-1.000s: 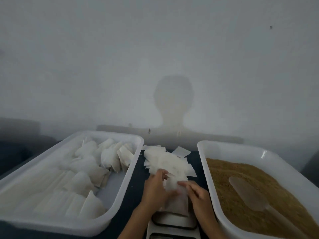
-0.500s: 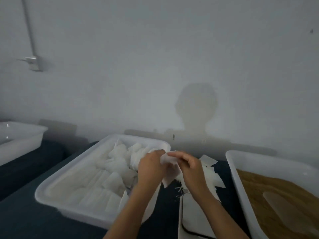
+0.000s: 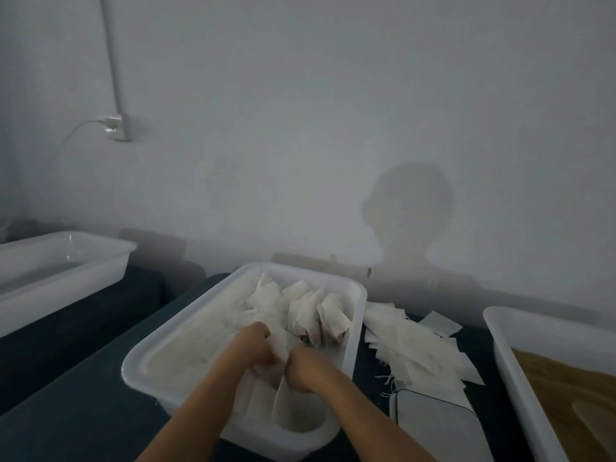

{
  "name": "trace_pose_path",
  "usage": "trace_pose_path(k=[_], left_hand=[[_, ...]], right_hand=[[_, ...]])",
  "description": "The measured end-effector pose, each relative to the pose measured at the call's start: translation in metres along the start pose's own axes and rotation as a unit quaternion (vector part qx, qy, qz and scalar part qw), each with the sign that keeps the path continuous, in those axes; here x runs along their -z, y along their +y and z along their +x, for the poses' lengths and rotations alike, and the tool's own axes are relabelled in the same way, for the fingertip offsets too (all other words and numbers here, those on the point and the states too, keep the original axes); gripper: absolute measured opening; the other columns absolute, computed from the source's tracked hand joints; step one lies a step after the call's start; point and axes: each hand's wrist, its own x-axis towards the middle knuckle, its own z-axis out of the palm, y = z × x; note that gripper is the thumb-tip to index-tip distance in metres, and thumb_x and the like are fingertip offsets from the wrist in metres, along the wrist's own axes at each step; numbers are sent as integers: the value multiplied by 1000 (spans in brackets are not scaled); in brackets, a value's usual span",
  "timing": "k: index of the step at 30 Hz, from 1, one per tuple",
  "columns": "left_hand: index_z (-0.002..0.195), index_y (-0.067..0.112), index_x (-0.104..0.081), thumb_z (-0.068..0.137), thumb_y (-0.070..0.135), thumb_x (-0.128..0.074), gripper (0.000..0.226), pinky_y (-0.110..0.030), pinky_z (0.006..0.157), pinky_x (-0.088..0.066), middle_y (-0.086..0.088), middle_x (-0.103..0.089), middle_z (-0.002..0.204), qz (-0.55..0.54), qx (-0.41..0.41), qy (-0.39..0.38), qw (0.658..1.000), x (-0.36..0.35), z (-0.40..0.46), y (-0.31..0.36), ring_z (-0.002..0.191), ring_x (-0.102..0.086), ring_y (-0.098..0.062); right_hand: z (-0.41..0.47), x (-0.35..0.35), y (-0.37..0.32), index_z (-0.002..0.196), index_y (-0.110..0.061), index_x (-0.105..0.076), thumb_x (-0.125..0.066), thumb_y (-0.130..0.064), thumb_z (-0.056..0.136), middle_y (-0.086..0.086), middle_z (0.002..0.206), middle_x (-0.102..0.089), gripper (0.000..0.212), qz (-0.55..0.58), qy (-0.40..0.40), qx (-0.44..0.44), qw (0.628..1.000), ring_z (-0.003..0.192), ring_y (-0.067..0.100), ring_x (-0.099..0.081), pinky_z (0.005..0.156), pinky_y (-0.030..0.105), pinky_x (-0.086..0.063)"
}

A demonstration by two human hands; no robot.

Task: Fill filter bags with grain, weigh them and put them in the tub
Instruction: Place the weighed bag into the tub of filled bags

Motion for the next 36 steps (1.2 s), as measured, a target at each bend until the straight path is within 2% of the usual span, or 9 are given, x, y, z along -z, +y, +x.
trace_pose_path(k=[1, 4, 8, 12, 18, 21, 24, 28, 36], left_hand=[[84, 9, -56, 82, 14, -66, 11, -30, 74, -47, -14, -61, 99, 7, 10, -11, 1000, 1, -1, 0, 106, -59, -26], [122, -2, -50, 80, 13, -69, 48, -34, 81, -52, -20, -53, 126, 11, 39, -28, 999, -5, 4, -4, 111, -58, -30], [123, 6, -47, 81, 16, -68, 48, -30, 91, -48, -13, -50, 128, 62, 36, -19, 997, -10, 8, -5, 117, -53, -25], [127, 5, -44, 85, 20, -64, 49, -28, 97, -40, -12, -49, 131, 112, 17, -2, 994, -14, 8, -4, 121, -49, -24], [122, 16, -39, 89, 26, -57, 39, -28, 90, -43, -2, -55, 124, 117, -85, 144, 979, -12, 3, 4, 112, -53, -19], [115, 23, -46, 91, 27, -51, 25, -25, 86, -40, 6, -55, 119, 91, -160, 266, 946, -2, -1, 21, 107, -52, -15], [110, 24, -52, 92, 29, -51, 19, -24, 82, -40, 10, -57, 114, 34, -213, 284, 934, 3, -4, 46, 104, -52, -12], [107, 23, -52, 94, 28, -48, 15, -26, 84, -44, 9, -58, 109, -8, -234, 262, 936, -7, -5, 80, 102, -52, -12], [106, 20, -55, 94, 18, -44, 17, -20, 78, -38, 7, -59, 110, -19, -240, 210, 948, -49, 5, 106, 101, -52, -12]], right_hand=[[3, -2, -1, 121, -1, -54, -49, -9, 93, 17, 124, -56, 29, -6, -12, -6, 1000, 113, 31, -54, 91, 34, -42], [8, -2, -1, 122, 0, -53, -53, -5, 91, 19, 125, -55, 32, -3, -36, -21, 999, 113, 31, -55, 87, 35, -44], [5, 4, 2, 129, 0, -46, -52, -9, 93, 20, 131, -49, 38, 16, -60, -13, 998, 119, 33, -51, 96, 36, -44], [-4, 6, 3, 124, -2, -52, -53, -10, 94, 19, 118, -54, 31, 19, -66, 10, 998, 115, 34, -53, 83, 37, -50], [-28, 29, 17, 113, -9, -63, -49, -12, 95, 8, 113, -64, 23, 35, 190, 135, 972, 101, 22, -61, 92, 33, -48], [-33, 57, 56, 109, -12, -62, -44, -11, 95, 3, 109, -64, 23, 63, 308, 104, 944, 97, 19, -61, 86, 30, -49], [-29, 72, 110, 110, -11, -60, -41, -6, 93, 5, 106, -64, 26, 45, 362, 27, 931, 94, 19, -60, 82, 33, -50], [-18, 70, 176, 100, -14, -55, -40, -4, 93, 4, 100, -57, 19, 56, 330, -95, 938, 103, 25, -54, 66, 23, -34], [6, 50, 193, 133, -6, -37, -61, -42, 86, 10, 133, -47, 63, 81, 218, -198, 952, 121, 25, -48, 93, 30, -40]])
